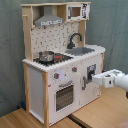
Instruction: Play with the kitchen
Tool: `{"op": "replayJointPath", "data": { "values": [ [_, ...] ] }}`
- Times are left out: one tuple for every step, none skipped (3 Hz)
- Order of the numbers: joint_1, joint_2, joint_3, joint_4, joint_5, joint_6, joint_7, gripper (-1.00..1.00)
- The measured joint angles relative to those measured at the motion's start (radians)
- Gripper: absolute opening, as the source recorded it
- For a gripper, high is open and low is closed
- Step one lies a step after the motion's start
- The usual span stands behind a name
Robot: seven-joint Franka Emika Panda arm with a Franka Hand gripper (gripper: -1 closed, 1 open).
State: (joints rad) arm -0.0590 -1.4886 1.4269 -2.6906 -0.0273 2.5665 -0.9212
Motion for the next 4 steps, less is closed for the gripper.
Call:
{"op": "replayJointPath", "data": {
  "values": [
    [-0.031, 0.000, -0.042, -0.044, 0.000, 0.070, -0.059, 1.00],
    [-0.089, 0.002, -0.067, -0.060, 0.000, 0.153, -0.105, 1.00],
    [-0.166, 0.010, -0.066, -0.059, 0.000, 0.247, -0.122, 1.00],
    [-0.230, 0.015, -0.054, -0.055, 0.000, 0.330, -0.123, 1.00]
  ]
}}
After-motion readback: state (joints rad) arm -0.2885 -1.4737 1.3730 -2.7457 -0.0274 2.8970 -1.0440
